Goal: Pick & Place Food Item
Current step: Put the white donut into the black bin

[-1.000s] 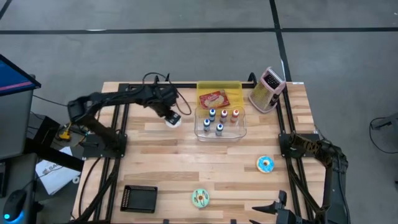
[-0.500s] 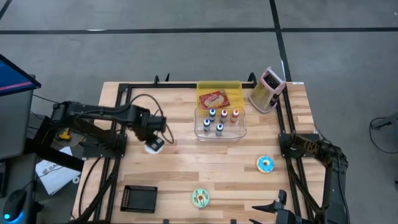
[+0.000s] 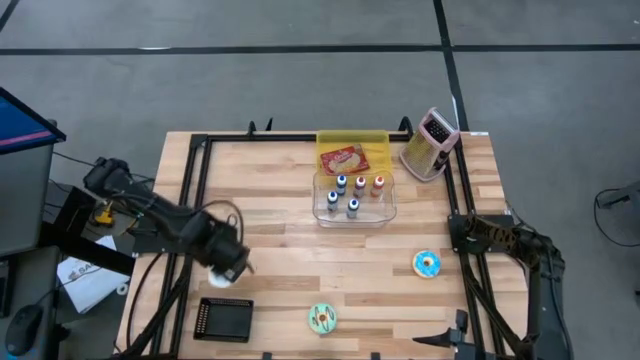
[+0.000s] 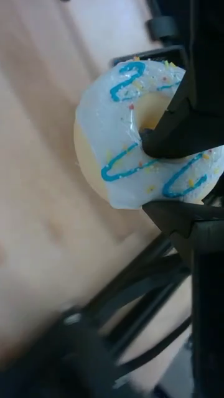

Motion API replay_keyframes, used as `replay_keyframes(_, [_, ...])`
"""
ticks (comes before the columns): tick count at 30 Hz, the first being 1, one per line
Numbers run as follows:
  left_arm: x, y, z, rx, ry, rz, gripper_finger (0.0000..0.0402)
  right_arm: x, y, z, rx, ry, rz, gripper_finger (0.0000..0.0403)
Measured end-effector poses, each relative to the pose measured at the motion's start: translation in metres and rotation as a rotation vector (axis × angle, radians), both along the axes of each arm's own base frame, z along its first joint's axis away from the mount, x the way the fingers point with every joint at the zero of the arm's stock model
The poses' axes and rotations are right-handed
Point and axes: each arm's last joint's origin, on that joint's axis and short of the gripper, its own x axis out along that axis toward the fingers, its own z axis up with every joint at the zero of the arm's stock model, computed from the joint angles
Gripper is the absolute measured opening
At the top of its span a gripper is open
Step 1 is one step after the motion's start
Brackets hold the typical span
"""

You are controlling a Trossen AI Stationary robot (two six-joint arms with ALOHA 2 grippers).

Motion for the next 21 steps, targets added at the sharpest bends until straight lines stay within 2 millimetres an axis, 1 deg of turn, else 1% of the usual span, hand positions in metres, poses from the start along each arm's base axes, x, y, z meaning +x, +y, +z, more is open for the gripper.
replay_keyframes(8, [-0.019,-0.056,0.0,-0.103,-0.017,0.123,0.0108,-0.005,0.002,0.0,-0.015,-0.003,0.015,0.0175])
replay_keyframes(11, [-0.022,-0.073,-0.009,-0.119,0.023,0.138,0.0108,-0.007,0.001,0.0,-0.028,-0.009,0.018,0.0175])
replay_keyframes(13, [-0.018,-0.084,-0.017,-0.137,0.051,0.13,0.0108,-0.008,0.001,0.0,-0.033,-0.012,0.019,0.0175])
replay_keyframes(16, [-0.01,-0.094,-0.032,-0.146,0.111,0.123,0.0108,-0.01,0.002,0.0,-0.038,-0.019,0.023,0.0175])
replay_keyframes(19, [-0.004,-0.1,-0.047,-0.139,0.202,0.105,0.0108,-0.012,0.002,0.0,-0.038,-0.019,0.027,0.0175])
replay_keyframes(21, [-0.002,-0.102,-0.054,-0.134,0.244,0.094,0.0108,-0.012,0.003,0.0,-0.039,-0.019,0.029,0.0175])
